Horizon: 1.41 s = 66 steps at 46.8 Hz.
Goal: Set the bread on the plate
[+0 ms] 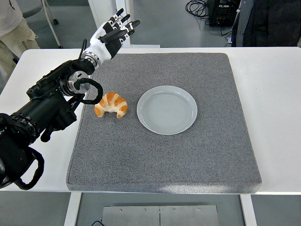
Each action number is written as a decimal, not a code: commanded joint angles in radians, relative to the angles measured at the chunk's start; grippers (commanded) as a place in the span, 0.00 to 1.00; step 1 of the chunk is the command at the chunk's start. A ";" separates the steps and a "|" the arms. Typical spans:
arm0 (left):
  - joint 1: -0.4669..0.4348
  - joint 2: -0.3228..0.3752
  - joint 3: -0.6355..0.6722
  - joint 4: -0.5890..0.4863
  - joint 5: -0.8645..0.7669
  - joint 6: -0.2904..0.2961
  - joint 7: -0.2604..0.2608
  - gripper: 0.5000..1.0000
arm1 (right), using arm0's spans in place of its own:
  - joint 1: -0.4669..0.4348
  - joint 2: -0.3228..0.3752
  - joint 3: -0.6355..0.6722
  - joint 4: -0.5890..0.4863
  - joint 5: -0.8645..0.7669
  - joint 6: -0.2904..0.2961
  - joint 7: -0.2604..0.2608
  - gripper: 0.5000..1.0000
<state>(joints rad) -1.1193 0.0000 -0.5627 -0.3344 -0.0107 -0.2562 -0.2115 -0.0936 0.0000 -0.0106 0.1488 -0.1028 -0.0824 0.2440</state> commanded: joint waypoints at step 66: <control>-0.004 0.120 0.018 -0.210 0.008 0.101 0.009 0.98 | 0.000 0.000 0.000 0.000 0.000 0.000 0.000 1.00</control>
<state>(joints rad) -1.1249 0.1045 -0.5464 -0.5130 -0.0031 -0.1666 -0.2022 -0.0939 0.0000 -0.0105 0.1488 -0.1028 -0.0819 0.2438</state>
